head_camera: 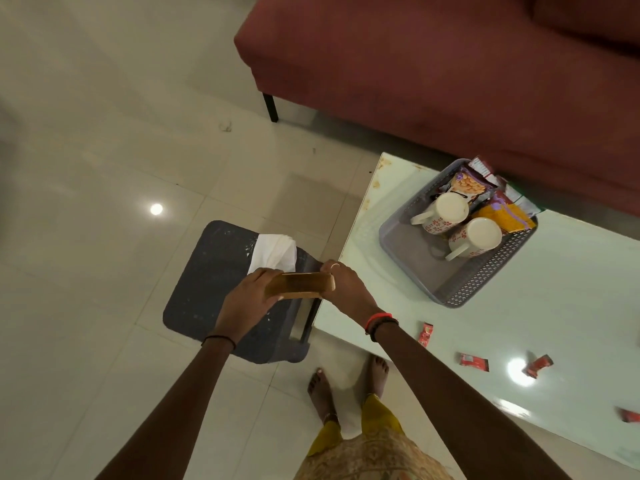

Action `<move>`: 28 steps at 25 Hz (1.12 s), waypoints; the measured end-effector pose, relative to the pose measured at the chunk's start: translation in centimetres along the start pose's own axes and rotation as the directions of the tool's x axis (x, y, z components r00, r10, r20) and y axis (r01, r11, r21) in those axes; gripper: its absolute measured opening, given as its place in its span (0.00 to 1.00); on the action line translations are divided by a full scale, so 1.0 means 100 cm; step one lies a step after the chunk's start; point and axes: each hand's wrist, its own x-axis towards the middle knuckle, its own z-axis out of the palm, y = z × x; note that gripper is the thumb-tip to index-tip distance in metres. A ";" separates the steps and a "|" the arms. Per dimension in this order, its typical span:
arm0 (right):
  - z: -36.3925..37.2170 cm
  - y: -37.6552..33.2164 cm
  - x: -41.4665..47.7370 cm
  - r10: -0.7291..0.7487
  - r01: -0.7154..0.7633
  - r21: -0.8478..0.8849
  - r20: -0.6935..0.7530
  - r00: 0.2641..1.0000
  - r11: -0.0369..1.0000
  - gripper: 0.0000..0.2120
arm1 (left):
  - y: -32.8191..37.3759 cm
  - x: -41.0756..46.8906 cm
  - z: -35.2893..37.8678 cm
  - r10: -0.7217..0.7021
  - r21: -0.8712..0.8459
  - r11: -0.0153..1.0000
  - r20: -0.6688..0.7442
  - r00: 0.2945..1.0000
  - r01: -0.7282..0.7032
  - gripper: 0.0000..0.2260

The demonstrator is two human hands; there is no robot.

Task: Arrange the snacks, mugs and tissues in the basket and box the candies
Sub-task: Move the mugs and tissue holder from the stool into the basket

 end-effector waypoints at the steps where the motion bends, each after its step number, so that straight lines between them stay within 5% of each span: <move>1: -0.010 0.006 -0.004 0.019 -0.018 0.017 -0.017 1.000 1.000 0.12 | 0.012 0.008 -0.003 0.034 -0.008 0.999 0.010 0.999 -0.034 0.22; 9: -0.111 0.071 -0.022 0.028 -0.073 -0.128 -0.324 0.946 0.989 0.19 | 0.138 0.109 -0.004 0.399 0.133 0.908 0.018 0.917 -0.398 0.20; 14: -0.139 0.115 -0.032 0.244 -0.286 -0.025 -0.453 0.858 0.958 0.18 | 0.205 0.162 0.023 0.523 0.263 0.807 0.095 0.847 -0.529 0.20; 28: -0.120 0.201 -0.001 0.454 -0.444 0.106 -0.317 0.833 0.890 0.17 | 0.233 0.225 0.112 0.492 0.342 0.749 0.287 0.822 -0.568 0.22</move>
